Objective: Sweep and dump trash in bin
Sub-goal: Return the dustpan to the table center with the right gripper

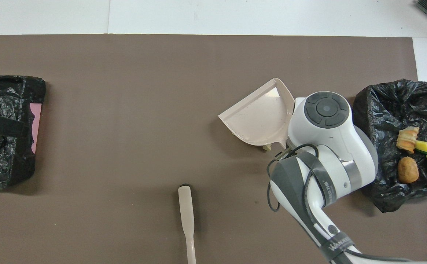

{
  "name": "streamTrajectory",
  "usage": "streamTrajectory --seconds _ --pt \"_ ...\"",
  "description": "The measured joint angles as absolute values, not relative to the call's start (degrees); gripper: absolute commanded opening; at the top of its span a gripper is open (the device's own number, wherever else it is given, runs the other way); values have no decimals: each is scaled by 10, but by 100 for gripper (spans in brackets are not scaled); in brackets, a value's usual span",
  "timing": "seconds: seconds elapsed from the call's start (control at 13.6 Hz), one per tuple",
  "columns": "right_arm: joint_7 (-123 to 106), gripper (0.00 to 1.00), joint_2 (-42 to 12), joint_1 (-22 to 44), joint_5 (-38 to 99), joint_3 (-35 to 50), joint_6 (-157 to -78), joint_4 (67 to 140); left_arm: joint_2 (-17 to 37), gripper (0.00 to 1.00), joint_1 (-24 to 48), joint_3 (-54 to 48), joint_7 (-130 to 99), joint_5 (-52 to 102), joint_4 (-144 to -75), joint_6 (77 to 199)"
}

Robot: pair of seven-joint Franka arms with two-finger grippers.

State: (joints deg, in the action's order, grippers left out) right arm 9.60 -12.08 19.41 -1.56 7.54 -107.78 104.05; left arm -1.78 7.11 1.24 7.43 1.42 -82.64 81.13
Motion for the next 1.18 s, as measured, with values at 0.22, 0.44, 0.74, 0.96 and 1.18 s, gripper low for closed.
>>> streamTrajectory --seconds 0.22,0.44,0.74,0.96,1.18 --pt "230 0 -223 253 -11 75 -1036 925 -18 100 71 12 74 14 -826 811" --pt "301 0 -331 279 -8 75 -995 786 -18 100 71 12 74 14 -827 811" --pt "358 0 -397 292 20 75 -994 702 -18 100 71 12 74 14 -827 811" --pt "368 0 -406 305 37 76 -998 686 -18 100 71 12 74 14 -827 811" --pt "371 63 -406 315 41 76 -998 683 -18 100 71 12 74 14 -827 811"
